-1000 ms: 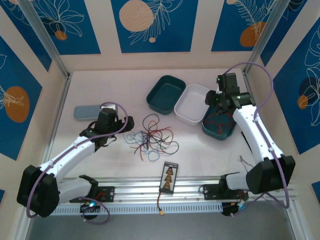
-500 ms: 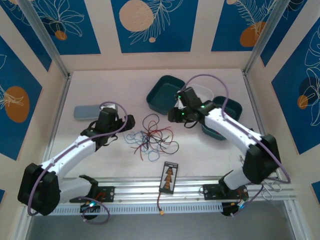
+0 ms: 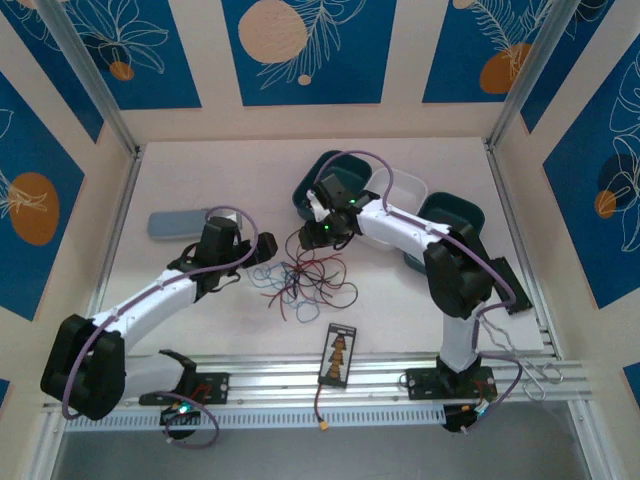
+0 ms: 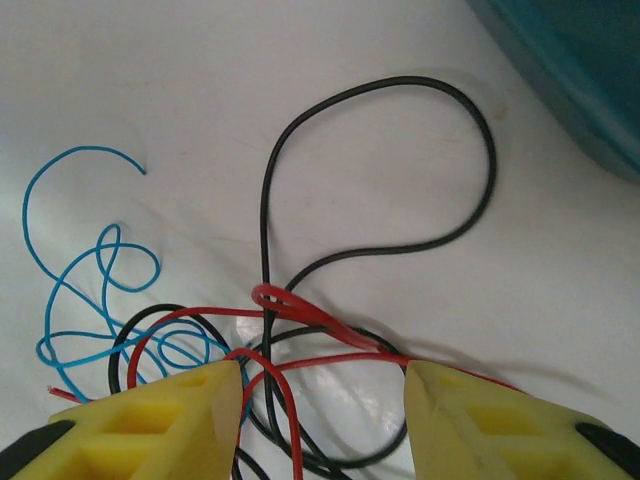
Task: Untangle the cables
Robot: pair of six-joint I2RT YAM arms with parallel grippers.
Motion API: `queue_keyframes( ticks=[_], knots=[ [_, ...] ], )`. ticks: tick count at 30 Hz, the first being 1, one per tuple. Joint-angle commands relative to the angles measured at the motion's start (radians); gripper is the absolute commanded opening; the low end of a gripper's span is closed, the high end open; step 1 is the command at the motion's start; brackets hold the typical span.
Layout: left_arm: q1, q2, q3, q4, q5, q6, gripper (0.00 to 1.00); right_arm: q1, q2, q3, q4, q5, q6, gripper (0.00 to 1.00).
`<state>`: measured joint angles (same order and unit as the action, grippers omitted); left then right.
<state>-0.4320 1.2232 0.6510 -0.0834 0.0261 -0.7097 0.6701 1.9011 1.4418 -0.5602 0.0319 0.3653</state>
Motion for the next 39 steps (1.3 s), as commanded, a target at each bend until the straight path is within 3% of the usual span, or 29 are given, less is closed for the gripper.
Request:
queue_keyframes(
  ticks=[1, 11, 14, 18, 22, 29, 39],
  knots=[
    [0.011, 0.025, -0.002, 0.029, 0.051, -0.019, 1.00, 0.000, 0.056, 0.049, -0.013, -0.082, -0.042, 0.47],
    [0.009, 0.117, 0.000, 0.093, 0.138, -0.057, 0.98, 0.003, 0.159, 0.123, -0.031, -0.084, -0.068, 0.43],
    [0.001, 0.142, -0.002, 0.114, 0.160, -0.067, 0.92, 0.006, 0.154, 0.126, -0.035, -0.085, -0.070, 0.34],
    [-0.009, 0.172, -0.004, 0.131, 0.174, -0.075, 0.87, 0.006, 0.137, 0.134, -0.043, -0.086, -0.069, 0.12],
    [-0.023, 0.198, -0.008, 0.156, 0.186, -0.081, 0.83, 0.009, 0.112, 0.131, -0.034, -0.088, -0.063, 0.00],
    [-0.034, 0.240, -0.016, 0.197, 0.204, -0.091, 0.68, 0.013, 0.064, 0.130, -0.007, -0.069, -0.021, 0.00],
    [-0.033, 0.245, -0.014, 0.221, 0.193, -0.085, 0.35, 0.013, -0.101, 0.123, 0.008, 0.014, 0.002, 0.00]
  ],
)
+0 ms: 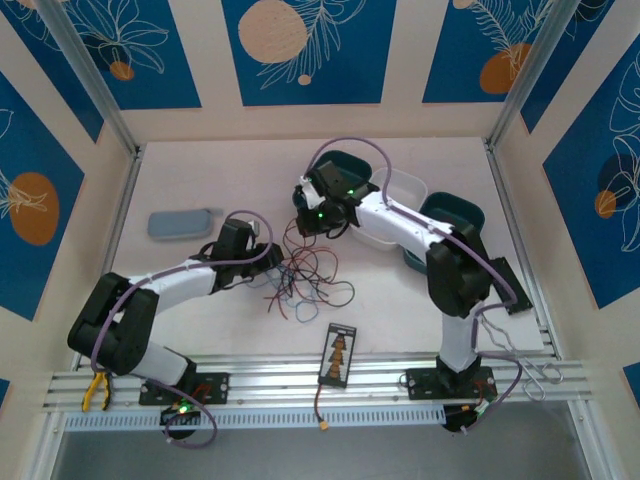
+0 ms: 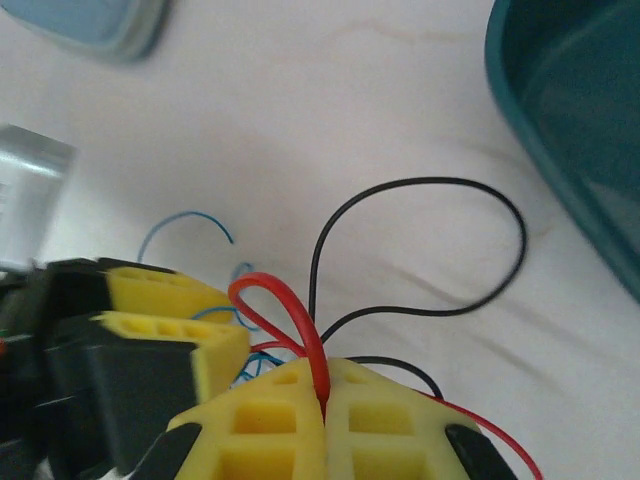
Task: Untangle the cables
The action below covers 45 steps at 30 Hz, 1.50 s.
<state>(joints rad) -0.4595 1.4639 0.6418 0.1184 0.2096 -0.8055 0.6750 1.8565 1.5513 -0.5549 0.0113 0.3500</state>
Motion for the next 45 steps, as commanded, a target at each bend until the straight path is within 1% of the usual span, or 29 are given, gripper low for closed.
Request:
queue_keyframes(
  ticks=[1, 5, 16, 22, 29, 37, 41, 42, 45],
  knots=[
    [-0.006, 0.001, -0.005, 0.017, 0.004, 0.012, 0.33, 0.008, -0.074, 0.014, 0.001, 0.048, 0.019, 0.00],
    [-0.007, -0.011, -0.008, 0.005, -0.006, 0.024, 0.27, 0.008, -0.138, 0.018, -0.015, 0.090, 0.034, 0.00],
    [0.002, -0.048, -0.026, -0.038, -0.060, 0.049, 0.15, 0.009, -0.287, 0.087, -0.073, 0.127, 0.030, 0.00],
    [0.018, -0.078, -0.037, -0.056, -0.082, 0.063, 0.14, 0.019, -0.353, 0.125, -0.087, 0.134, 0.018, 0.00],
    [0.052, -0.128, -0.054, -0.092, -0.118, 0.075, 0.13, 0.065, -0.367, 0.236, -0.141, 0.188, -0.041, 0.00],
    [0.117, -0.169, -0.078, -0.130, -0.134, 0.091, 0.08, 0.103, -0.341, 0.380, -0.191, 0.209, -0.104, 0.00],
    [0.145, -0.195, -0.084, -0.144, -0.136, 0.104, 0.08, 0.114, -0.318, 0.450, -0.226, 0.206, -0.124, 0.00],
    [0.149, -0.206, -0.083, -0.148, -0.136, 0.108, 0.10, 0.116, -0.310, 0.468, -0.240, 0.204, -0.127, 0.00],
    [0.152, -0.252, -0.078, -0.165, -0.139, 0.126, 0.25, 0.123, -0.285, 0.491, -0.262, 0.216, -0.134, 0.00]
  ],
)
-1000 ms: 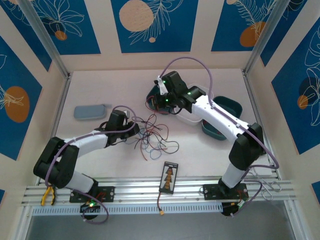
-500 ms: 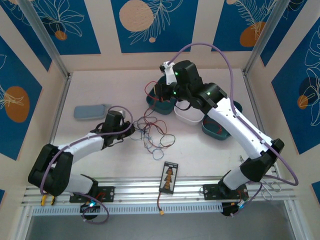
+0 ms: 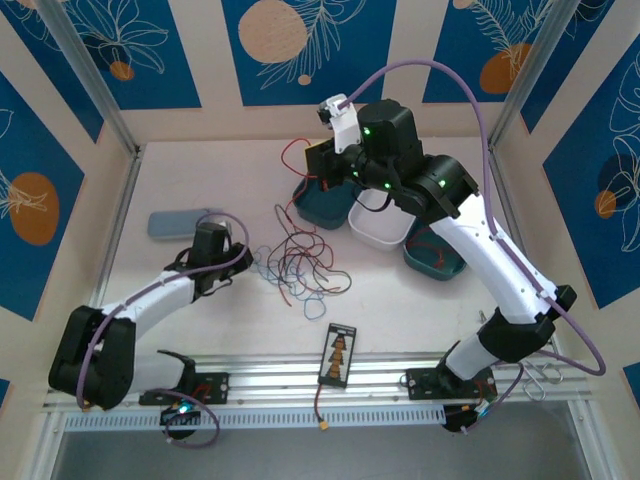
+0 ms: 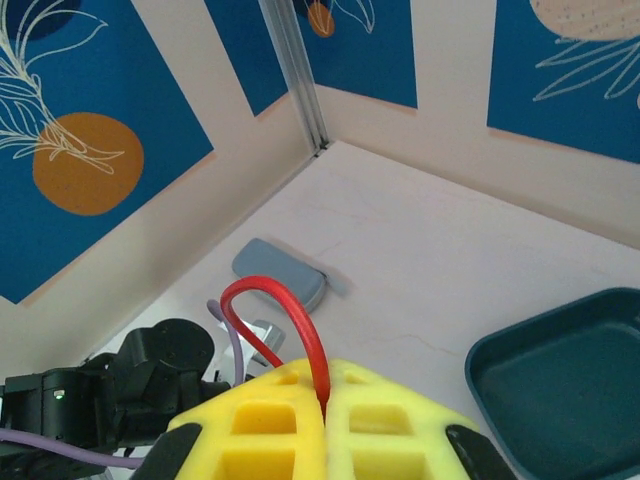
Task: Untangle the cables
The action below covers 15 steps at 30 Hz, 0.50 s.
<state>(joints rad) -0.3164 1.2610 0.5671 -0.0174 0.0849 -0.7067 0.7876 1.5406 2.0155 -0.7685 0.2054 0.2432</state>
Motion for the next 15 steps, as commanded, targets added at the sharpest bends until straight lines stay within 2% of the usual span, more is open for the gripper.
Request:
queue_keyframes(
  ticks=[1, 11, 15],
  knots=[
    [0.011, -0.069, 0.000, -0.041, -0.018, 0.035, 0.30, 0.010, 0.039, 0.031, -0.055, 0.023, -0.026, 0.00],
    [0.014, -0.262, 0.106, -0.182, -0.042, 0.132, 0.79, 0.016, 0.106, 0.052, -0.101, 0.011, -0.012, 0.00],
    [0.014, -0.317, 0.124, -0.175, -0.011, 0.154, 0.92, 0.015, 0.125, 0.060, -0.113, -0.001, -0.008, 0.00]
  ],
)
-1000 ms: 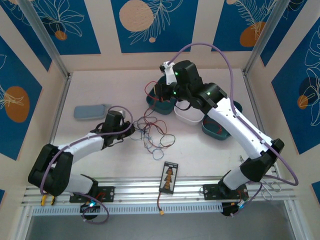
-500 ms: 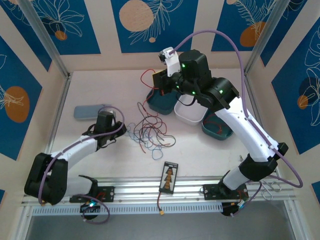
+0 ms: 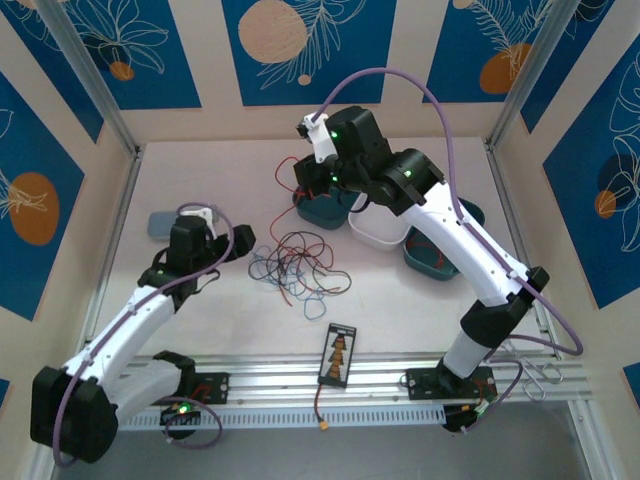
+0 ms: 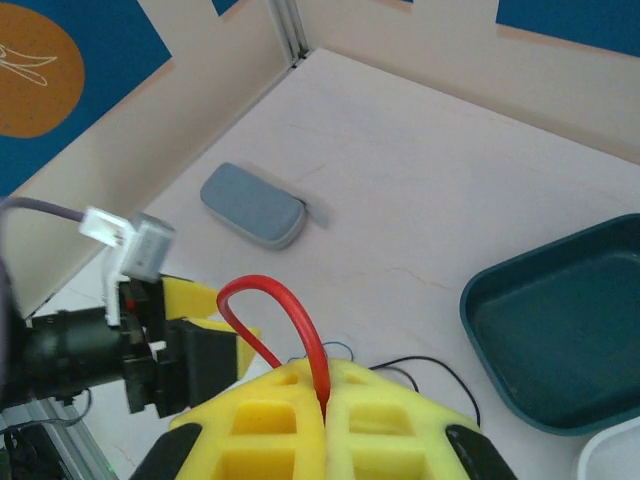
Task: Untangle the cables
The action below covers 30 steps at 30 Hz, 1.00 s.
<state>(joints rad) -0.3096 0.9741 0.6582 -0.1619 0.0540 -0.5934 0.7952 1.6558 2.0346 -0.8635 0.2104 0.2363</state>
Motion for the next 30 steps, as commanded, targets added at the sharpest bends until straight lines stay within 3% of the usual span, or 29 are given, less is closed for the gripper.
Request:
queue_keyframes(
  ticks=[1, 2, 9, 17, 22, 30],
  knots=[
    [0.005, -0.033, 0.036, -0.023, 0.036, 0.041, 0.96, 0.009, 0.013, 0.043, -0.018, -0.010, -0.002, 0.00],
    [0.006, -0.035, 0.041, -0.014, 0.057, 0.042, 1.00, 0.009, 0.016, 0.045, -0.019, -0.014, -0.002, 0.00],
    [-0.005, 0.010, 0.026, 0.106, 0.175, -0.017, 1.00, 0.010, 0.015, 0.065, -0.029, -0.005, -0.008, 0.00],
    [-0.006, 0.010, -0.006, 0.090, 0.124, -0.020, 1.00, -0.018, -0.089, 0.006, -0.105, 0.250, -0.009, 0.00],
    [-0.007, 0.002, -0.024, 0.075, 0.093, -0.017, 1.00, -0.142, -0.208, -0.104, -0.149, 0.294, 0.078, 0.00],
    [-0.006, 0.002, -0.032, 0.059, 0.062, -0.014, 1.00, -0.478, -0.413, -0.346, -0.157, 0.195, 0.188, 0.00]
  ],
)
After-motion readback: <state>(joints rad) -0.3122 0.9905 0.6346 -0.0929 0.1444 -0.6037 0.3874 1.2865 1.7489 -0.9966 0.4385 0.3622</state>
